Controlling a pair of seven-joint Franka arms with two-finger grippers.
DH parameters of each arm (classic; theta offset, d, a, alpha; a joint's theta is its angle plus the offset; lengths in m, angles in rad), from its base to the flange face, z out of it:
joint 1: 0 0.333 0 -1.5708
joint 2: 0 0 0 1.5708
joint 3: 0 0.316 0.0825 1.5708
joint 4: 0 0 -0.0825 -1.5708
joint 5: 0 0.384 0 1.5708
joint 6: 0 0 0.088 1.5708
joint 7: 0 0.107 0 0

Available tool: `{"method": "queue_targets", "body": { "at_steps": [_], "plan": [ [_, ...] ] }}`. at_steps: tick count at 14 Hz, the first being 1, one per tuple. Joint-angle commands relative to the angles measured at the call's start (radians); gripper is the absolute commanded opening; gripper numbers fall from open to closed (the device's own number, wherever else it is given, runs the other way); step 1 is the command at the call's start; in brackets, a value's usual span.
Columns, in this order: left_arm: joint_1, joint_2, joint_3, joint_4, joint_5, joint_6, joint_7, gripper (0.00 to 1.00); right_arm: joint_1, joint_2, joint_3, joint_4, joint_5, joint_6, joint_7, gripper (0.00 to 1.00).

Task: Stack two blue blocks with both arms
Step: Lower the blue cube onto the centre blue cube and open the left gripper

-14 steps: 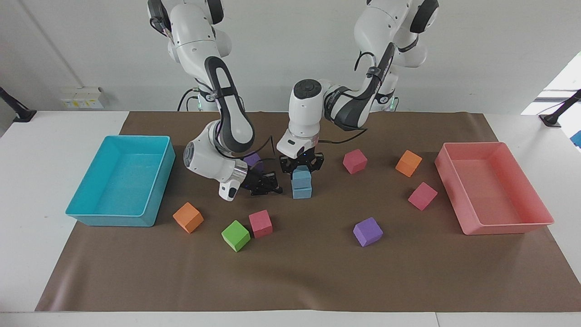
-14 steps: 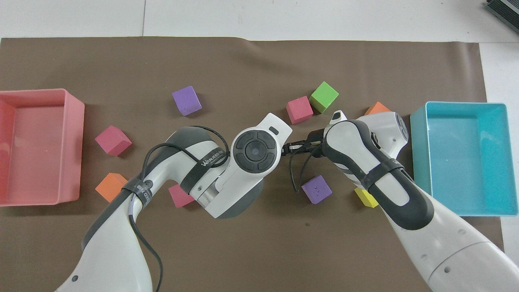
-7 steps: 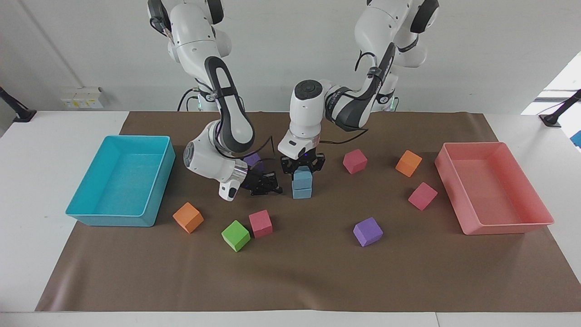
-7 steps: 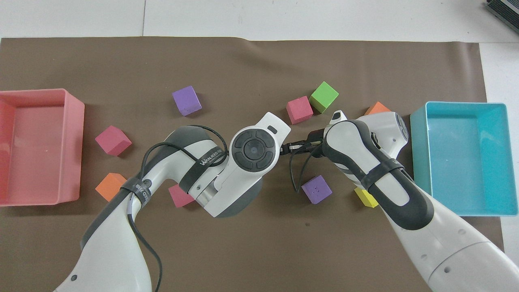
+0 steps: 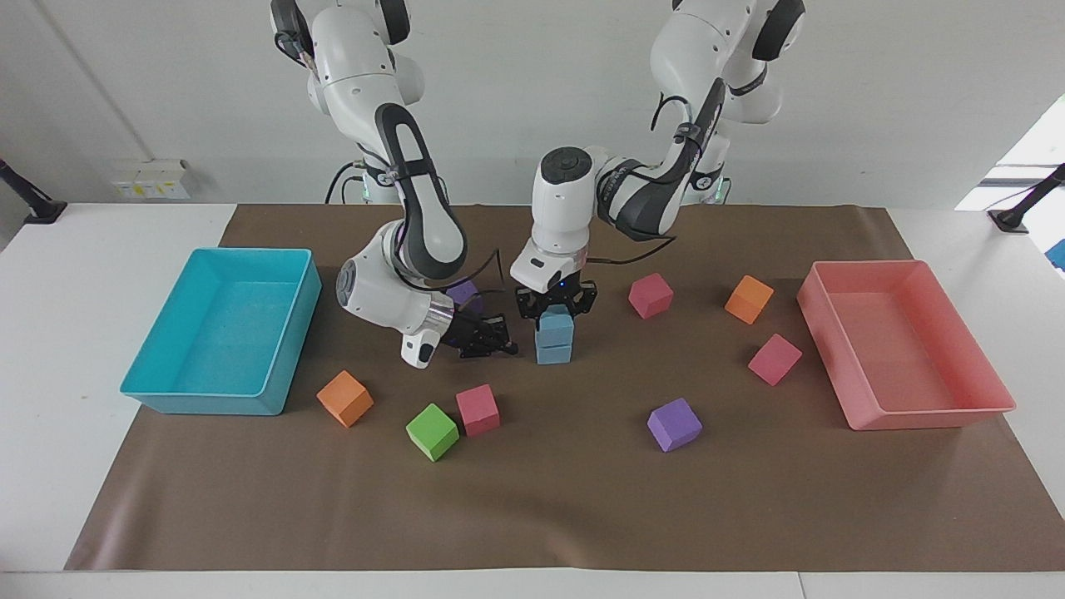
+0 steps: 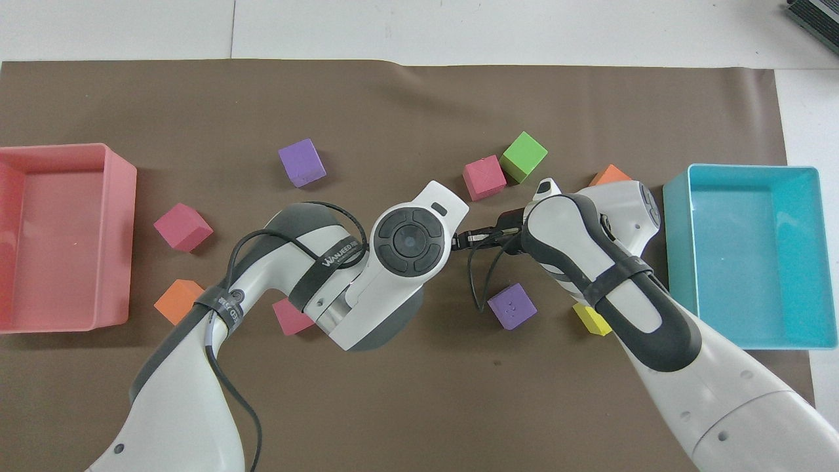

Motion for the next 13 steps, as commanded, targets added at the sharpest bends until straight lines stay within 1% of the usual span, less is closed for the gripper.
{"method": "queue_targets", "body": {
  "at_steps": [1, 4, 5, 7, 9, 10, 11, 13],
  "plan": [
    [-0.013, 0.029, 0.007, 0.023, 0.024, -0.010, -0.018, 0.45, -0.001, -0.021, 0.005, -0.028, 0.036, 0.025, -0.028, 0.00],
    [-0.017, 0.029, 0.009, 0.028, 0.024, -0.024, -0.019, 0.45, -0.001, -0.021, 0.005, -0.028, 0.036, 0.025, -0.028, 0.00],
    [-0.017, 0.029, 0.009, 0.028, 0.024, -0.025, -0.019, 0.47, -0.001, -0.021, 0.005, -0.028, 0.036, 0.025, -0.028, 0.00],
    [-0.017, 0.029, 0.009, 0.028, 0.024, -0.022, -0.019, 0.65, -0.001, -0.021, 0.005, -0.028, 0.036, 0.025, -0.026, 0.00],
    [-0.017, 0.029, 0.009, 0.028, 0.024, -0.020, -0.021, 0.76, 0.001, -0.021, 0.005, -0.028, 0.036, 0.025, -0.026, 0.00],
    [-0.017, 0.029, 0.009, 0.028, 0.024, -0.020, -0.021, 0.83, -0.001, -0.021, 0.005, -0.028, 0.036, 0.025, -0.026, 0.00],
    [-0.017, 0.029, 0.009, 0.028, 0.024, -0.020, -0.021, 0.88, -0.001, -0.021, 0.005, -0.028, 0.036, 0.025, -0.026, 0.00],
    [-0.017, 0.029, 0.009, 0.031, 0.023, -0.020, -0.021, 0.89, -0.001, -0.021, 0.005, -0.028, 0.036, 0.025, -0.026, 0.00]
  ]
}}
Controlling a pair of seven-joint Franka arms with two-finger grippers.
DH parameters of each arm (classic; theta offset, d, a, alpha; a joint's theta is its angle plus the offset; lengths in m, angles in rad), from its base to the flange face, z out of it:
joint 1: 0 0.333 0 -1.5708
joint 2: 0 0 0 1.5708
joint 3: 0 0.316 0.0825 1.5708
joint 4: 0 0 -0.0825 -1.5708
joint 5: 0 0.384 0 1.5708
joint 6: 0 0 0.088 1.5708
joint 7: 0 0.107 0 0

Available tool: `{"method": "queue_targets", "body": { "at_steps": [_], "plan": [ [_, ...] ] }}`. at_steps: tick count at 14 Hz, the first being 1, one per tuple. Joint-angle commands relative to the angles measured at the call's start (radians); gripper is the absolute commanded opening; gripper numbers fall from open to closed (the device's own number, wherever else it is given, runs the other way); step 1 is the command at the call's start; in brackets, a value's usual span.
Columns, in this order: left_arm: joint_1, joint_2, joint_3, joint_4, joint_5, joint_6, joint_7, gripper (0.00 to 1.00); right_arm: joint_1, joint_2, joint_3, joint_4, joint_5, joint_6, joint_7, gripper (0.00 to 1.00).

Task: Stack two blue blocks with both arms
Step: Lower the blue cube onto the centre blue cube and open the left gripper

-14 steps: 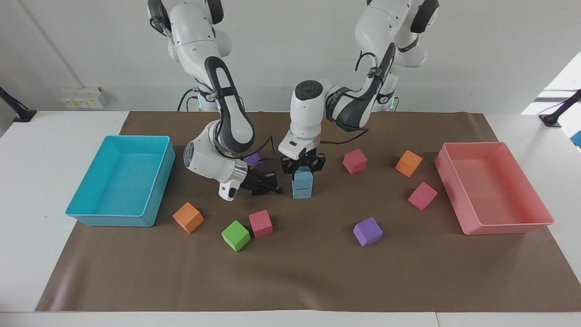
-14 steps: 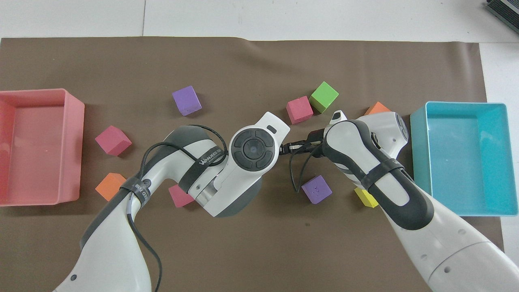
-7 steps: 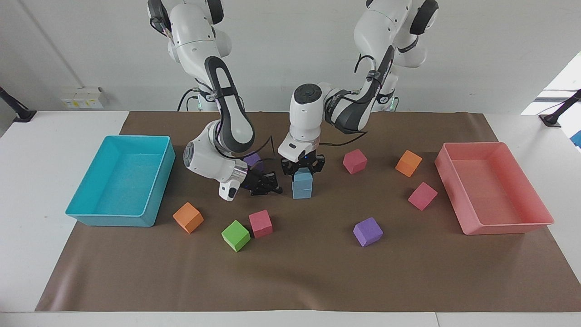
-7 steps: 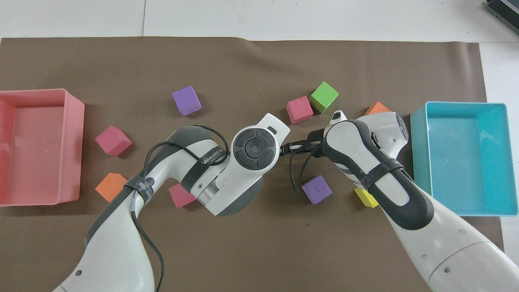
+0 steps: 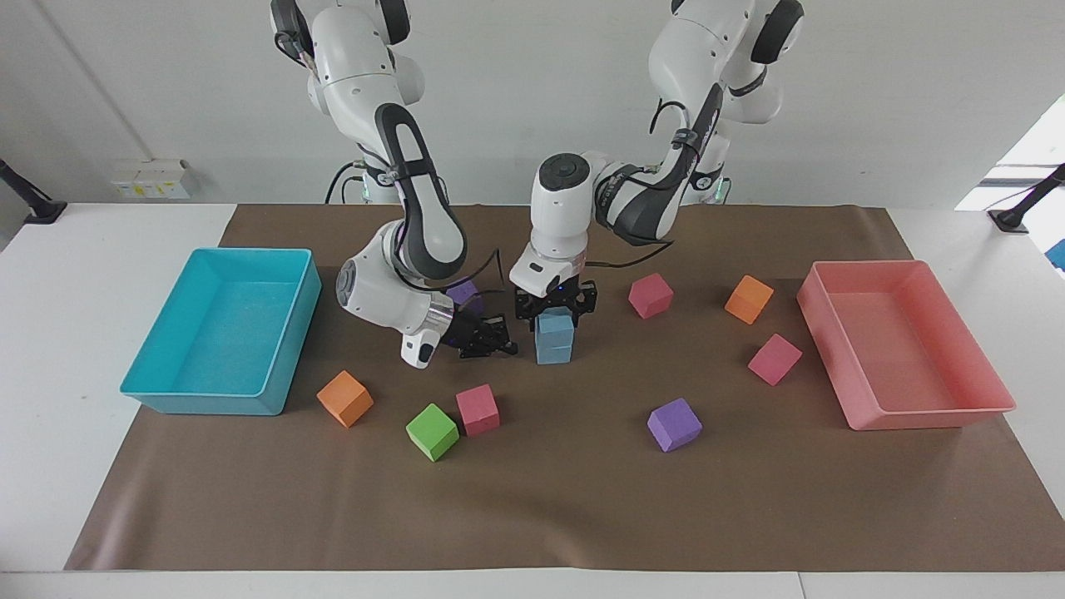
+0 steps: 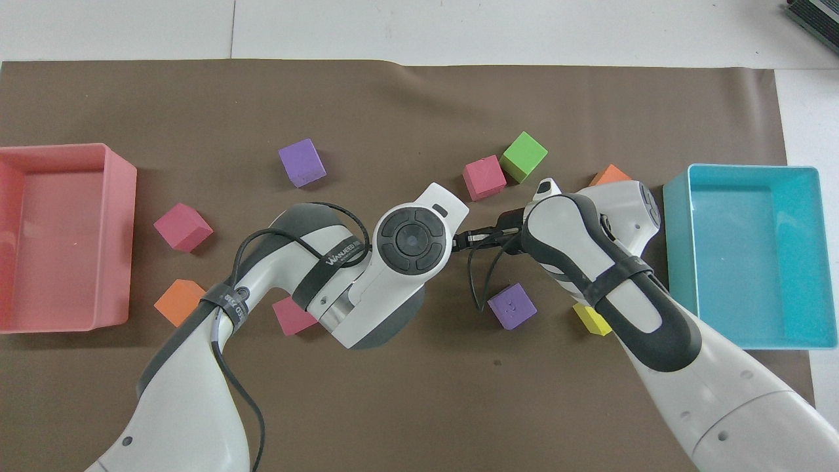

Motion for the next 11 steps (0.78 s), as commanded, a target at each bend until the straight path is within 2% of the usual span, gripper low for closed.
{"method": "queue_targets", "body": {
  "at_steps": [1, 8, 11],
  "plan": [
    [-0.017, 0.016, 0.011, 0.032, 0.021, -0.025, -0.020, 0.90, 0.001, -0.021, 0.005, -0.027, 0.036, 0.025, -0.026, 0.00],
    [-0.002, -0.006, 0.017, 0.109, 0.015, -0.098, -0.016, 0.93, -0.001, -0.022, 0.003, -0.035, 0.024, 0.025, -0.031, 0.00],
    [0.038, -0.056, 0.018, 0.109, 0.026, -0.167, -0.003, 0.96, -0.010, -0.024, 0.002, -0.038, 0.018, 0.024, -0.050, 0.00]
  ]
}}
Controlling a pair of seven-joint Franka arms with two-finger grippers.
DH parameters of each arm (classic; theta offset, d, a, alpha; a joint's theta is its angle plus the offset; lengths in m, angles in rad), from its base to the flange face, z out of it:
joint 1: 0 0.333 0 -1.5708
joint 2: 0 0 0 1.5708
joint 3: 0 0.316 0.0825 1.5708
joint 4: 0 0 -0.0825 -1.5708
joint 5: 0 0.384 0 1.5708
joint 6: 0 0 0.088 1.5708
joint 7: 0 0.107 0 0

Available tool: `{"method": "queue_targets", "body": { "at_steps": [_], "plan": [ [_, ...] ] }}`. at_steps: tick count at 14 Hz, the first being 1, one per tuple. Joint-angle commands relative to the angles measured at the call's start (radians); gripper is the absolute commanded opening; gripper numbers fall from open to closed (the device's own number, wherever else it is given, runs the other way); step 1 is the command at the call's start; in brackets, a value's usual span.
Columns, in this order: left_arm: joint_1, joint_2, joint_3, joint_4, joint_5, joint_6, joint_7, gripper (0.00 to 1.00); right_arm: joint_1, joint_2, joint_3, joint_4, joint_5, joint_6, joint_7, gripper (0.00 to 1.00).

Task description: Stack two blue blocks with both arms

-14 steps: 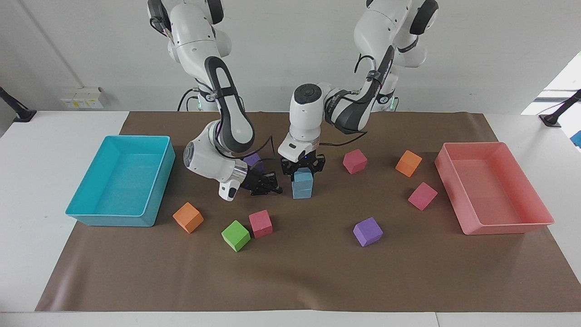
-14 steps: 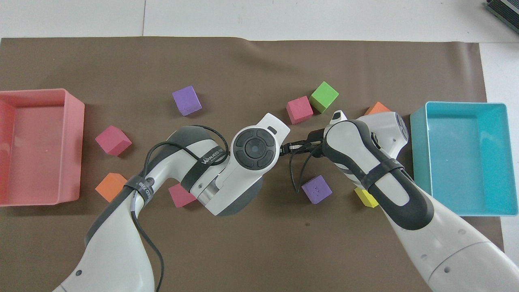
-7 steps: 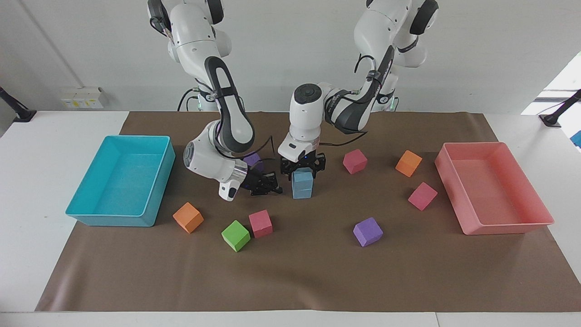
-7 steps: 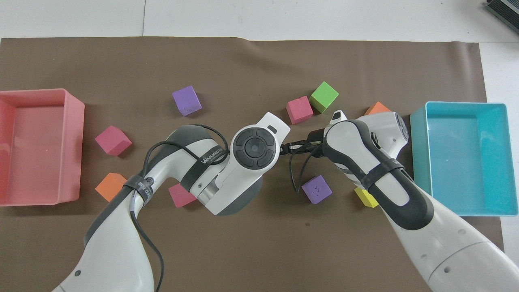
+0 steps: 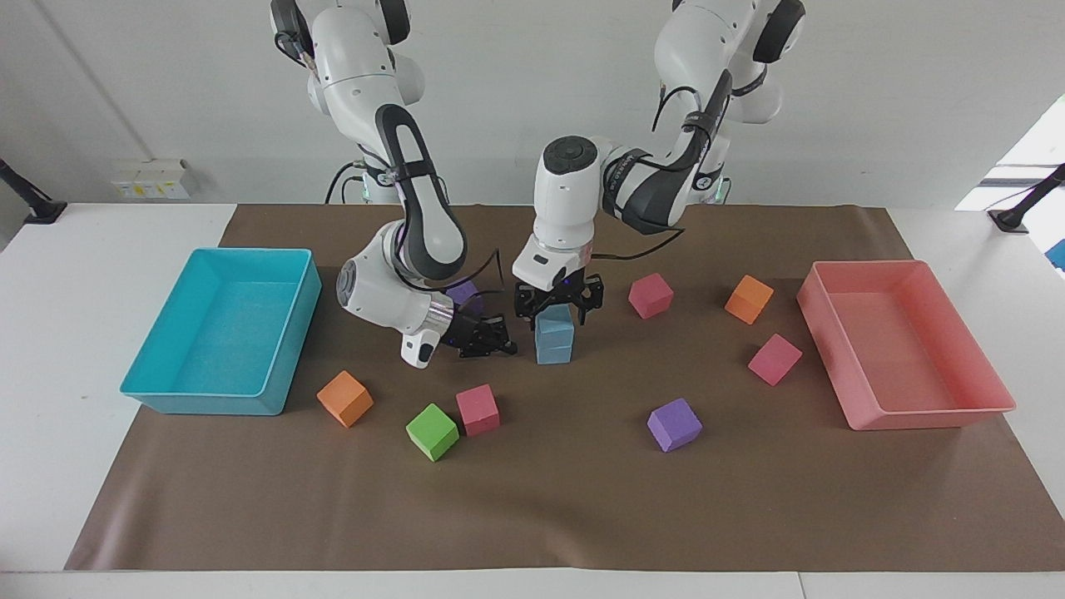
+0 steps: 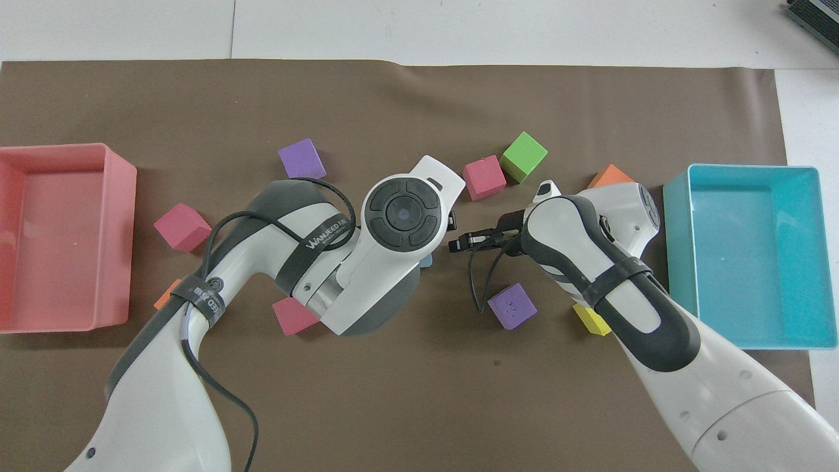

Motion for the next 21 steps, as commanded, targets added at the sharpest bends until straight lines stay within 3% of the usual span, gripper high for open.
{"method": "queue_targets", "body": {
  "at_steps": [1, 4, 7, 11, 14, 15, 16, 21],
  "plan": [
    [0.039, -0.059, -0.001, -0.002, 0.021, -0.077, 0.025, 0.97, -0.011, -0.024, 0.003, -0.030, 0.018, 0.019, -0.059, 0.00],
    [0.113, -0.120, -0.004, -0.002, 0.006, -0.161, 0.164, 0.98, -0.016, -0.025, 0.003, -0.026, 0.016, 0.019, -0.054, 0.00],
    [0.219, -0.202, 0.001, -0.002, -0.087, -0.238, 0.357, 1.00, -0.030, -0.063, -0.004, -0.026, 0.016, 0.007, -0.040, 0.00],
    [0.338, -0.251, 0.004, 0.000, -0.094, -0.315, 0.496, 1.00, -0.033, -0.066, -0.007, -0.025, 0.009, 0.006, -0.040, 0.00],
    [0.401, -0.279, 0.009, 0.000, -0.097, -0.345, 0.569, 1.00, -0.051, -0.091, -0.013, -0.016, -0.101, 0.006, 0.007, 0.02],
    [0.421, -0.280, 0.009, 0.006, -0.097, -0.367, 0.579, 1.00, -0.053, -0.105, -0.013, -0.008, -0.167, 0.007, 0.042, 0.73],
    [0.440, -0.283, 0.009, 0.019, -0.097, -0.396, 0.594, 1.00, -0.054, -0.123, -0.014, -0.007, -0.234, 0.009, 0.064, 1.00],
    [0.538, -0.291, 0.009, 0.107, -0.134, -0.543, 0.700, 1.00, -0.108, -0.241, -0.017, 0.015, -0.607, -0.023, 0.323, 1.00]
  ]
}}
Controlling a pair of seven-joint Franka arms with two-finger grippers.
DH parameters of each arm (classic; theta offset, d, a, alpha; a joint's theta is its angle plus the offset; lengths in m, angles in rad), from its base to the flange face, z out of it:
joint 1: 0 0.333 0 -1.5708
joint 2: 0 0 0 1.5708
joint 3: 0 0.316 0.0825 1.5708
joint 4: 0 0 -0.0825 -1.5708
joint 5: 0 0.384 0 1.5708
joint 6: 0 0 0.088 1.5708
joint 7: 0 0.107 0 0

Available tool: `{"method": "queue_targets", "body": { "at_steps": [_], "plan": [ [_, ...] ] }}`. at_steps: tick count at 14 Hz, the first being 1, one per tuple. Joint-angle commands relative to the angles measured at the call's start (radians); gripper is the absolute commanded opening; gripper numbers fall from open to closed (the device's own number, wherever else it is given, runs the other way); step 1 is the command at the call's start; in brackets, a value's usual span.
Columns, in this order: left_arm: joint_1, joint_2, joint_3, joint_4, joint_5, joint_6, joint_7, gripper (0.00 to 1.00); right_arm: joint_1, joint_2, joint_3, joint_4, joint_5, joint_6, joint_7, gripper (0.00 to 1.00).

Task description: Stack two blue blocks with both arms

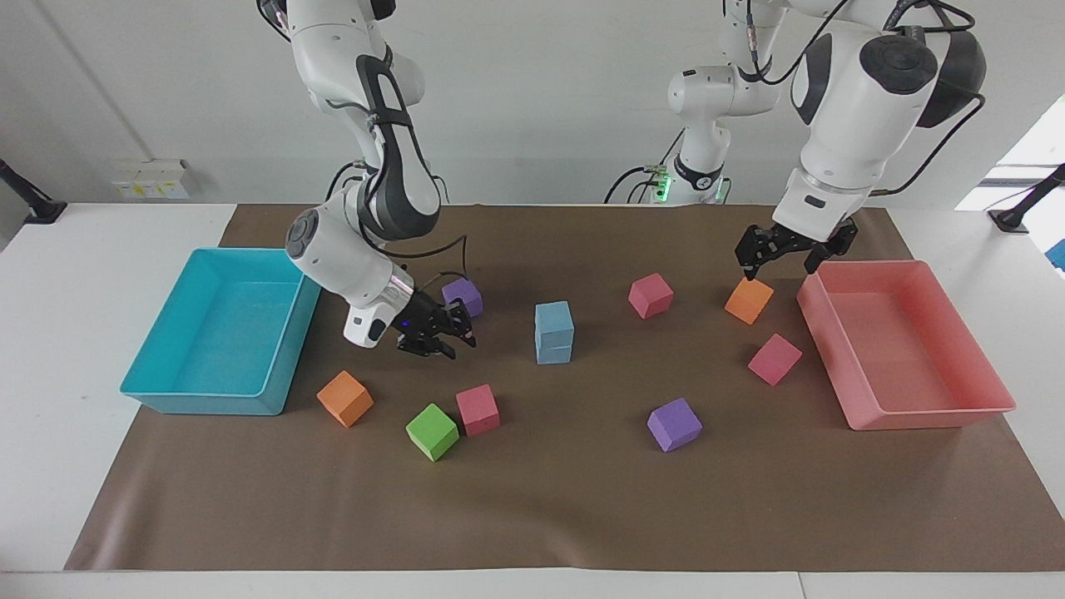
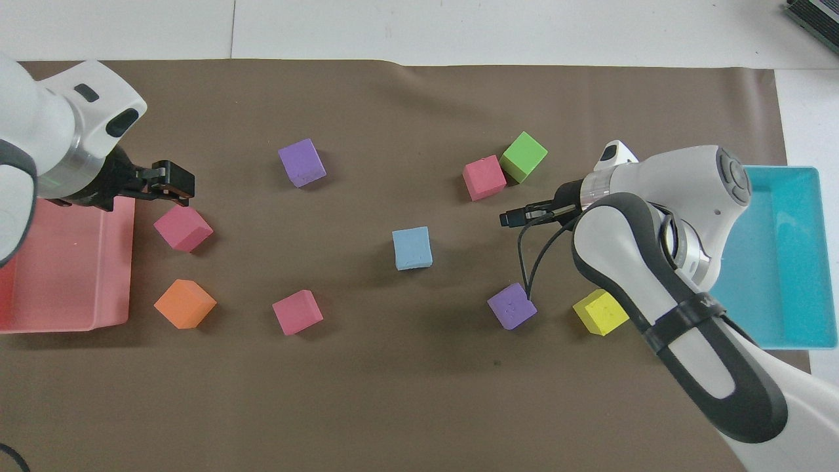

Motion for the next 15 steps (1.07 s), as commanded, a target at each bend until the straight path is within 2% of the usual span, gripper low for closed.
{"method": "queue_targets", "body": {
  "at_steps": [1, 3, 5, 7, 9, 15],
  "plan": [
    [0.058, -0.014, -0.008, 0.032, -0.016, -0.075, 0.059, 1.00, -0.031, -0.054, 0.007, 0.008, -0.208, -0.028, 0.118, 1.00],
    [0.084, -0.019, -0.009, 0.032, -0.014, -0.099, 0.112, 1.00, -0.045, -0.074, 0.004, 0.037, -0.343, -0.058, 0.216, 1.00],
    [0.085, -0.032, -0.005, 0.032, -0.011, -0.106, 0.120, 1.00, -0.053, -0.078, 0.004, 0.104, -0.467, -0.157, 0.273, 1.00],
    [0.090, -0.077, -0.003, 0.029, -0.014, -0.105, 0.120, 1.00, -0.054, -0.089, -0.002, 0.146, -0.557, -0.216, 0.370, 1.00],
    [0.099, -0.098, 0.009, 0.027, -0.022, -0.106, 0.118, 1.00, -0.056, -0.130, -0.020, 0.149, -0.583, -0.224, 0.479, 1.00],
    [0.101, -0.105, 0.011, 0.026, -0.022, -0.117, 0.110, 1.00, -0.056, -0.274, -0.088, 0.166, -0.595, -0.342, 0.490, 1.00]
  ]
}}
